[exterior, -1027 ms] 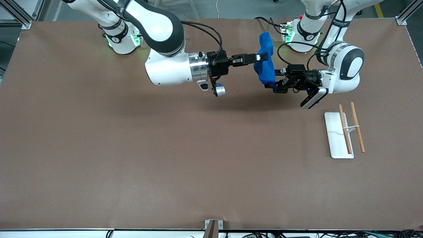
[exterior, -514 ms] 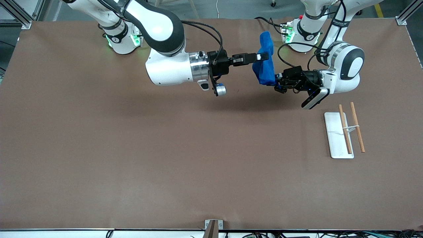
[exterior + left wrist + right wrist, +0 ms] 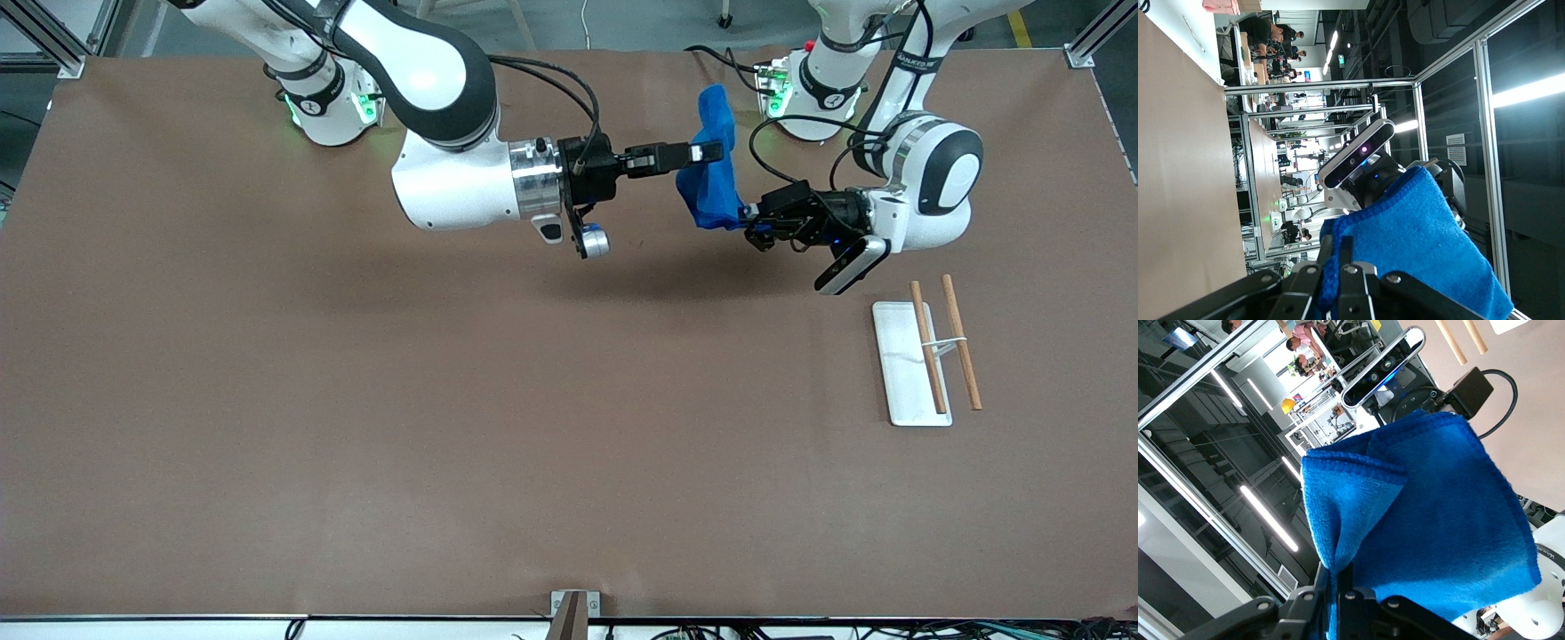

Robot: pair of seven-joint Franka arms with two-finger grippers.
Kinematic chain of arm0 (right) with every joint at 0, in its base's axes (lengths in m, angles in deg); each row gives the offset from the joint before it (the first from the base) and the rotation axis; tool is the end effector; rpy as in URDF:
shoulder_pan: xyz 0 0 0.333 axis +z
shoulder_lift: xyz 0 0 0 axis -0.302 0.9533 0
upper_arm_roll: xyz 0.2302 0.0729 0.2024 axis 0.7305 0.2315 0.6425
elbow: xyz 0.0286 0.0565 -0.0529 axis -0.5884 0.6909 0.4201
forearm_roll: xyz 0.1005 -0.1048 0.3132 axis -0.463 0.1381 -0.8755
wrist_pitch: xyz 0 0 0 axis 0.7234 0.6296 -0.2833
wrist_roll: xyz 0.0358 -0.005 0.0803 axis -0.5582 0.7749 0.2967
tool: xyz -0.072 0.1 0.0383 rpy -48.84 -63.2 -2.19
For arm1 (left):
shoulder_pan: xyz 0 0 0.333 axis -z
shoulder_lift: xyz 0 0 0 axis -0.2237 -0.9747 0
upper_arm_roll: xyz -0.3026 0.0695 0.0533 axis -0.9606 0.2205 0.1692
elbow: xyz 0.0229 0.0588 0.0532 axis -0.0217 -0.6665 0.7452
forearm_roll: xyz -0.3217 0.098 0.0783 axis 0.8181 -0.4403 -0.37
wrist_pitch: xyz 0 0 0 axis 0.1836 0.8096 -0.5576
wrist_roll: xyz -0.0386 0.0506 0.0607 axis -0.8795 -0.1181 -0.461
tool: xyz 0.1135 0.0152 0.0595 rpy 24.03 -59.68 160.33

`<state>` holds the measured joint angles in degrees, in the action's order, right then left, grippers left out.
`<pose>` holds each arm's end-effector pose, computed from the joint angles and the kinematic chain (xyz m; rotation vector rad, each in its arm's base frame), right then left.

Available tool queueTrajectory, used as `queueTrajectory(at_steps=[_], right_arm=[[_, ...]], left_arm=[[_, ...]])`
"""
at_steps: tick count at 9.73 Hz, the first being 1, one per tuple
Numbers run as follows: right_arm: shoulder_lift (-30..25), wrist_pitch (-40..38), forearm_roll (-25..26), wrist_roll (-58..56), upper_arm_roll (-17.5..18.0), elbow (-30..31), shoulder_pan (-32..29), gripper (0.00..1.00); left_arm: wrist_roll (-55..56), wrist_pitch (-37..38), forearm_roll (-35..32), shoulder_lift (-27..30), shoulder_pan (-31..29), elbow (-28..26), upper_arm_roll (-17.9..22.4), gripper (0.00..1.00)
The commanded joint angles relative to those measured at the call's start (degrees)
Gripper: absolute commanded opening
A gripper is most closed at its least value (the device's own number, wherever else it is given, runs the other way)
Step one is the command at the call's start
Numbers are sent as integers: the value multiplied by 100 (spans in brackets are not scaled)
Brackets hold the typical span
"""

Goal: Right arm passes towel to left arm to hang
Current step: 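Open the right gripper while the left gripper carries the towel away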

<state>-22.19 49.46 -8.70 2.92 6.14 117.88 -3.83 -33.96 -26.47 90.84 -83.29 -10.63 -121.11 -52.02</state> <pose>0.4549 0.5084 0.5043 -1.5482 0.3540 0.5956 0.4328 -0.1675 0.3844 1.3439 0.0159 0.1811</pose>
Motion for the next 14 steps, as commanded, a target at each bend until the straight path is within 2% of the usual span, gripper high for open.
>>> queueTrajectory(at_steps=[1,2,3,5,6,8,9,10,12,14], right_arm=[[21,212,-33,167,25,109,-12,40],[12,213,403,195,-1,180,-65,68],[29,152,868,230,-19,207,-274,100],[30,-338,1878,387,-167,224,-749,100],[-49,-349,2632,849,-342,311,-820,100],[-329,-488,4502,1843,-615,469,-1039,100],[-418,-1038,5347,2160,-799,462,-1232,100],[-567,-1531,5982,2303,-1105,470,-1347,100],[-936,-2140,6977,2270,-2053,453,-1296,100],[-1138,-2440,8625,2234,-2583,356,-1331,100]], left_arm=[[16,-183,30,-4,-1,-96,0,1],[61,-244,-66,-13,-1,-17,17,0],[148,-305,-241,-13,-10,62,26,0],[237,-306,-933,-13,-19,229,341,0],[428,-306,-1372,-13,-19,369,534,0],[1016,-271,-2706,-74,-10,991,1061,0],[1358,-253,-3226,-223,-18,1421,1203,0],[1701,-245,-3684,-381,-19,1843,1361,0],[2606,-244,-5305,-776,-19,3001,1511,0],[3040,-244,-6102,-1224,8,3839,1852,0]])
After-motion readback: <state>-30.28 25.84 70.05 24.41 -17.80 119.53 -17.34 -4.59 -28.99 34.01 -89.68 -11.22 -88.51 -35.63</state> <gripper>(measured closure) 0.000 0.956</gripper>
